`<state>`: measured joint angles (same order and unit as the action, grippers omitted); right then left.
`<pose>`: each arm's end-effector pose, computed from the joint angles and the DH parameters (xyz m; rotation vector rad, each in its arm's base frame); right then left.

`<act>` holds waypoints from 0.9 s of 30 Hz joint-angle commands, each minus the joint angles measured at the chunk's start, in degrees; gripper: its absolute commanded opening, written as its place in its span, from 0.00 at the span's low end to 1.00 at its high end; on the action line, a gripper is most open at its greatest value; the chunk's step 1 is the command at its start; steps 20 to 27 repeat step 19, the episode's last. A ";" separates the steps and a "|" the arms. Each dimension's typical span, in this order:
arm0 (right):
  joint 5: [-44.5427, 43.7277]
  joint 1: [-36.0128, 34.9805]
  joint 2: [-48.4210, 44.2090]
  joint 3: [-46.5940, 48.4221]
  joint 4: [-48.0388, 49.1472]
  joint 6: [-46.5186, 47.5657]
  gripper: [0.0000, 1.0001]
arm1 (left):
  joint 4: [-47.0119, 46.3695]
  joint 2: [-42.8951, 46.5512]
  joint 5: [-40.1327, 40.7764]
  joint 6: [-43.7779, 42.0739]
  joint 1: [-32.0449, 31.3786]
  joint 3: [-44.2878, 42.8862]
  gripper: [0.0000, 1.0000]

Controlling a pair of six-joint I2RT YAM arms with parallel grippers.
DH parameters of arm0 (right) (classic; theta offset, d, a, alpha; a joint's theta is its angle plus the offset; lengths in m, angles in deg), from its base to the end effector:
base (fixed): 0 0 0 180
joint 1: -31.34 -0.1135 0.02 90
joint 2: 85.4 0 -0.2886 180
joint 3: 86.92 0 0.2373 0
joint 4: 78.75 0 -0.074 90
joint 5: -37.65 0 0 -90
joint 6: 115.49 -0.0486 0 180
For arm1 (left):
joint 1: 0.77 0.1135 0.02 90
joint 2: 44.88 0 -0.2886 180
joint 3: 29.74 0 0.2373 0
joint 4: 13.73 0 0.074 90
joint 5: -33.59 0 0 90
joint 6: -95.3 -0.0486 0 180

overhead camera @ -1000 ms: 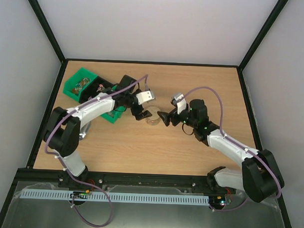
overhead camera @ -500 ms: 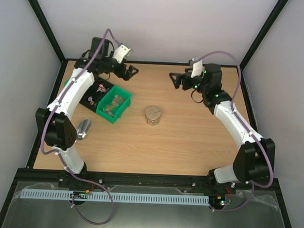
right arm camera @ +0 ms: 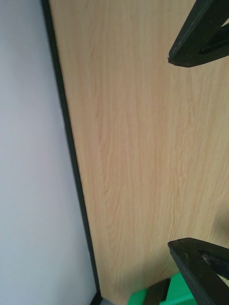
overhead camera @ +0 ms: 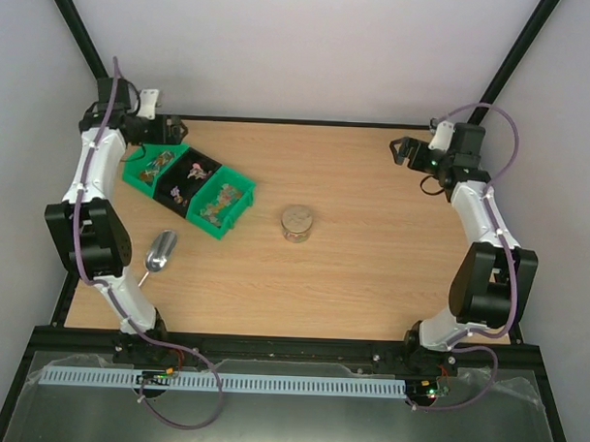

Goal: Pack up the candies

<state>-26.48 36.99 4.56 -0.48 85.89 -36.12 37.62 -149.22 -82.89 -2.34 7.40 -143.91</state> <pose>0.3683 -0.0151 0.3494 -0.0392 1.8948 0.4872 0.4122 0.0373 0.3557 0.2249 2.2212 -0.3799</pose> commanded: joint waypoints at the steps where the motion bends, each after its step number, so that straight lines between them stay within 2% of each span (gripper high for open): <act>1: 1.53 2.69 0.07 -3.28 -5.28 2.55 0.99 | 1.46 0.02 5.63 3.03 3.38 4.87 0.99; 6: 2.14 4.54 -0.40 -8.65 -5.81 3.64 0.99 | -2.28 3.46 9.13 3.68 4.83 12.99 0.99; 12: 3.68 4.55 -2.12 -13.21 -2.98 1.32 0.99 | -3.39 5.79 9.95 4.89 4.84 17.44 0.99; 27: 5.19 4.46 -2.50 -14.39 -1.64 0.61 0.99 | -3.58 7.34 11.38 5.09 3.78 18.96 0.99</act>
